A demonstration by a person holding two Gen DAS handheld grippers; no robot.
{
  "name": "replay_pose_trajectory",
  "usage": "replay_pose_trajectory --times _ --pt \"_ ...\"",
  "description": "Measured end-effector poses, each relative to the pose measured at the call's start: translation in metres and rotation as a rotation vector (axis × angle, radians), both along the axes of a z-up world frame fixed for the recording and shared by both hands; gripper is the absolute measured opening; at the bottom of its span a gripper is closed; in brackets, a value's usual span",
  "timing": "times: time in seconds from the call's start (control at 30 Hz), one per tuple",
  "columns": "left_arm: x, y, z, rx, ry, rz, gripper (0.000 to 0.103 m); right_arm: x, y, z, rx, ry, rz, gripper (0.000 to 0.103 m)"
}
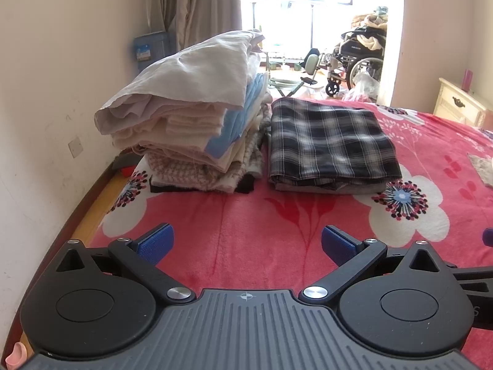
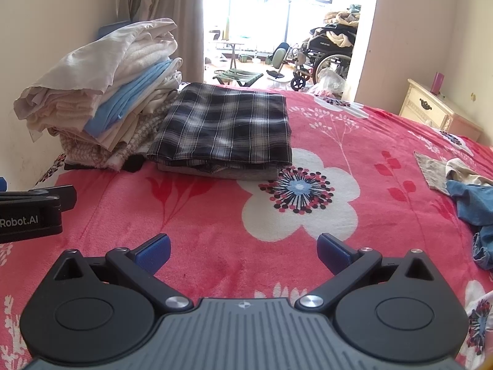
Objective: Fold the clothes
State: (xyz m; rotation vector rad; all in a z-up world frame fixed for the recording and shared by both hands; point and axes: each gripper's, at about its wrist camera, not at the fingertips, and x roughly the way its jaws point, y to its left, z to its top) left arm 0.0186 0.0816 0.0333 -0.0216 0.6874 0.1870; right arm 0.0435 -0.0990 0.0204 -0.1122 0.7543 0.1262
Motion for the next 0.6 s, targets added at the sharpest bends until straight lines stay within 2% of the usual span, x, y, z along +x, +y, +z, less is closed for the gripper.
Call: replay_pose_trajectory --times 0.6 --pt "0.0005 0.0004 -0.0021 -0.001 0.007 0.001 0.103 -0.0004 0.0005 -0.0013 0.002 0.013 -0.012 0.103"
